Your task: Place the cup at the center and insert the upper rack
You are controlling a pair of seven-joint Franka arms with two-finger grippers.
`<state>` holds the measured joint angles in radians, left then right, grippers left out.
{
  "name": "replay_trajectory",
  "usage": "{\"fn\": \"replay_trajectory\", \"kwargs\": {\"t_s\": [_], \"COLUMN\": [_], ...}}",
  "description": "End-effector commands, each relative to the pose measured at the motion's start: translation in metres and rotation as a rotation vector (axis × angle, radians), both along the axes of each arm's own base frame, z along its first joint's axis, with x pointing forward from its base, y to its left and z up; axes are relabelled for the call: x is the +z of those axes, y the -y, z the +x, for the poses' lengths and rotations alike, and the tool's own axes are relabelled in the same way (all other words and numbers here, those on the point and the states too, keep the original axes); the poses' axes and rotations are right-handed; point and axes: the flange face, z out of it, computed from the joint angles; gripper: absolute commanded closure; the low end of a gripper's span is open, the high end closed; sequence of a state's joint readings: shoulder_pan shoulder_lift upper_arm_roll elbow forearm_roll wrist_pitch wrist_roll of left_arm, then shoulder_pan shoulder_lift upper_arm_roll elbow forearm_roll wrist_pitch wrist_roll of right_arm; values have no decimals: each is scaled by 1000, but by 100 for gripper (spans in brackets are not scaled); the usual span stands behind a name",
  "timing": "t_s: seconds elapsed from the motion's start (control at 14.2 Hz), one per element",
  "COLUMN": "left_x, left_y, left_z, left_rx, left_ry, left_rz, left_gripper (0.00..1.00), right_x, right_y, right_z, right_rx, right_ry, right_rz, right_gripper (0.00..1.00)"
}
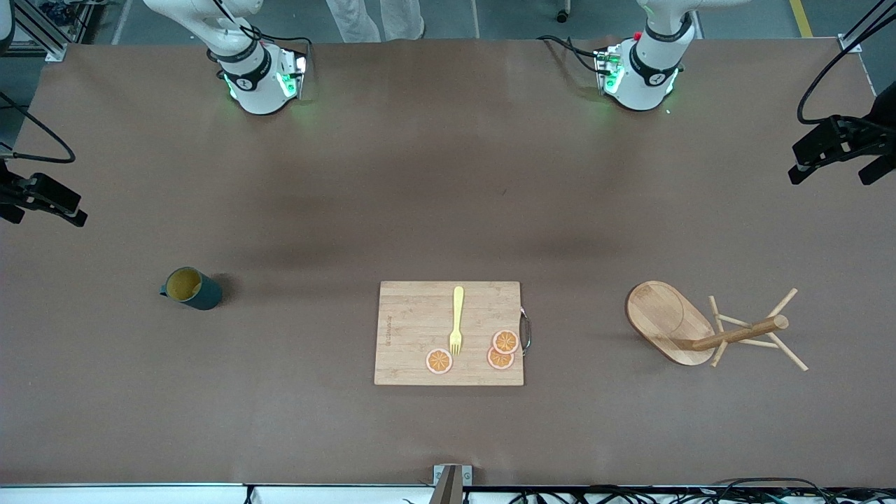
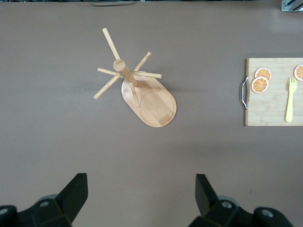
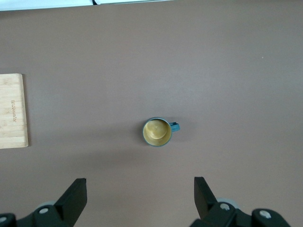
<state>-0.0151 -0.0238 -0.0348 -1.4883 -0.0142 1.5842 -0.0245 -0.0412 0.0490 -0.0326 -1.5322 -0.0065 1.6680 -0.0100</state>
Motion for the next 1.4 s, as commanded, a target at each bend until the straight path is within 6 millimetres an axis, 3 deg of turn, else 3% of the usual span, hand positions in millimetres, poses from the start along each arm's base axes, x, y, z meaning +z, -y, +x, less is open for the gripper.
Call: {"fn": "replay_trajectory", "kwargs": {"t_s": [0.0, 0.35, 0.56, 1.05, 1.33], "left_x": [2, 2, 2, 3, 2], "left_y": [0, -1, -1, 0, -1], "left_z": [-4, -4, -4, -4, -3], "left_rx": [9, 9, 9, 8, 9], "left_ry": [-3, -3, -3, 1, -1], "left_rz": [-18, -18, -18, -18, -18], "left_gripper": [0, 0, 0, 0, 0], "right_x": [1, 0, -13, -117, -191], "right_y": [3, 2, 3, -4, -8], "right_z": [-9, -9, -2, 50, 72], "right_rx": [10, 14, 12, 22, 26], "right_ry": [0, -1, -21, -125, -201], "right_rz": [-20, -20, -18, -10, -8], "right_gripper": [0, 0, 0, 0, 6]}}
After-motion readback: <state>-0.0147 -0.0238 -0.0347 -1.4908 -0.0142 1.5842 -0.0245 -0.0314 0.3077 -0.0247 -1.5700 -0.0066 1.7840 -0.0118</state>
